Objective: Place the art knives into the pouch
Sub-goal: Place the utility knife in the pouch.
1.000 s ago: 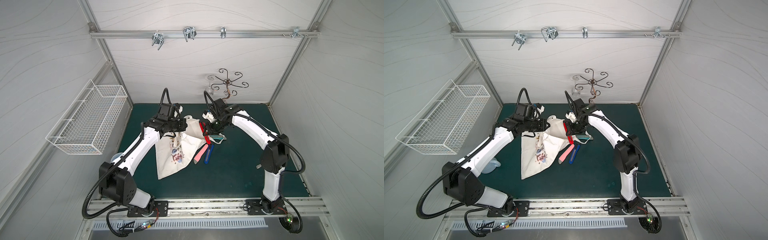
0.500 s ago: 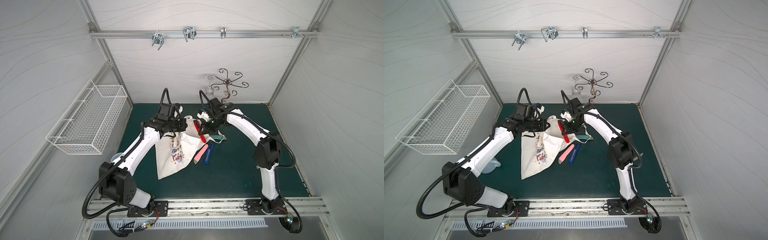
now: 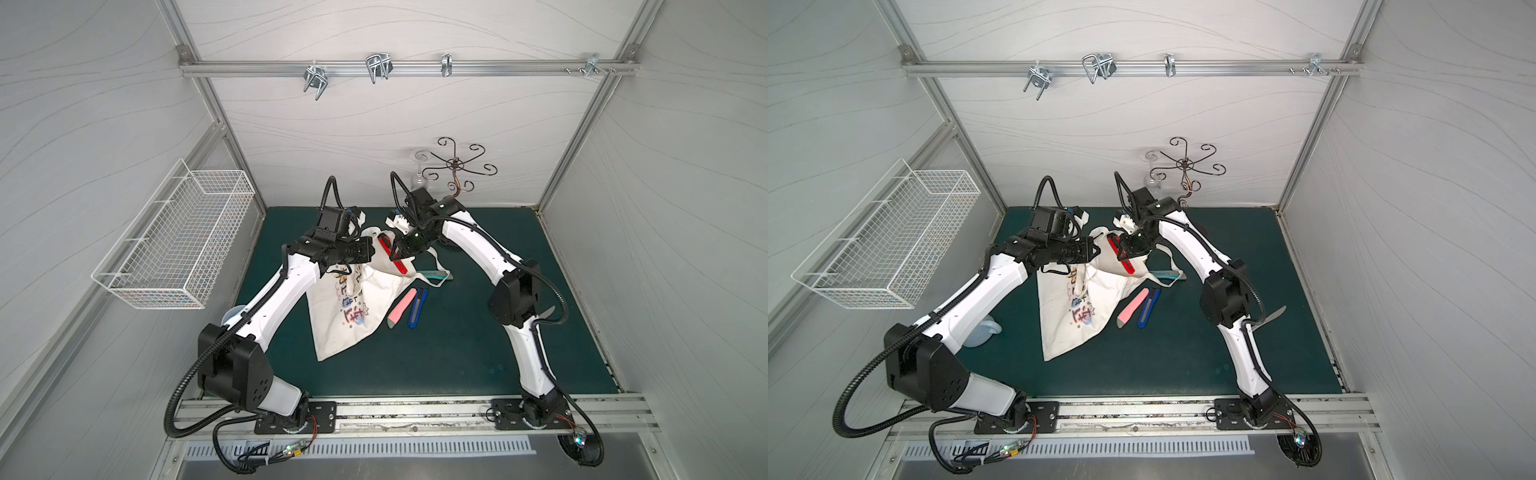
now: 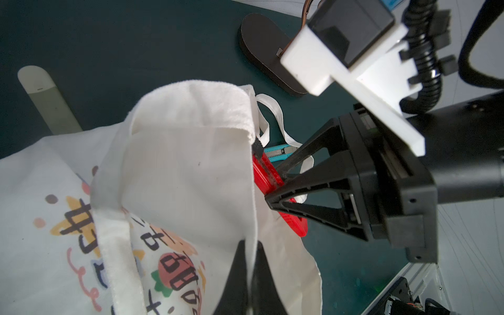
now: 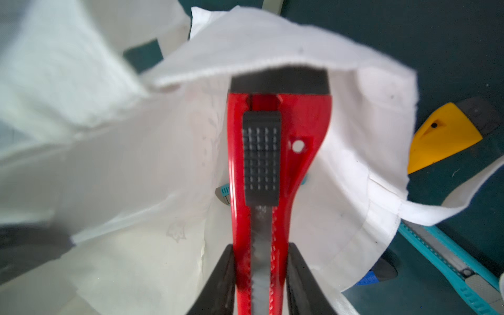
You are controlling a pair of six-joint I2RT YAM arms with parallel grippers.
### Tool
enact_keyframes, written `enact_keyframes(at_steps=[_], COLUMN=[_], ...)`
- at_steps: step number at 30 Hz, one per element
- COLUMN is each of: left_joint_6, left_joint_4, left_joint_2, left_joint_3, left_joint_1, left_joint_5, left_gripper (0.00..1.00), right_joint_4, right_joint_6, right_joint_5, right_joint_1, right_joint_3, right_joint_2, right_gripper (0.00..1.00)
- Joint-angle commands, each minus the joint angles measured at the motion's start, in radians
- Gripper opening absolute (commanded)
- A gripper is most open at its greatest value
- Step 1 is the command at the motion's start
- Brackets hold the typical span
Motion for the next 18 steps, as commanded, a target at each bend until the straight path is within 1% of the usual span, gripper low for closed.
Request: enact_keyframes(at_steps=[1,3,5,10,14,18], left_joint_6=[0.022,0.022,0.022,0.022,0.022,0.019], left_joint_4=[0.036,0.034,0.034,0.033,0.032,0.033], left_joint_2=[0.006,0.010,0.015,0.018,0.017,0.020], left_joint_3=[0.040,0.043,0.046,0.051,0.049,0.049], left_joint_1=[-0.004,-0.004,-0.004,-0.003,-0.004,-0.003], left_joint_5=[0.019,0.017,0.014,0.008,0.007,0.008], left_gripper=[0.00,0.00,0.00,0.00,0.00,0.00], right_joint_4=[-0.037,-0.034,-0.017,0.049,0.093,0.162], right_joint_6=[-0.036,-0.022,-0.009,0.016,0.030,0.060], right_joint_5=[0.008,0.005,0.009,0.005,0.011,0.018], right_joint_1=[0.008,0.014,0.027,0.069,0.073,0.044], right_joint_3=[0.064,0.082,0.066,-0.036,-0.117,-0.230], right_joint_2=[0.047,0.064,0.062,0.034,-0.006,-0.109], right_gripper=[0.32,0.32,0.32,0.31,0.32,0.51])
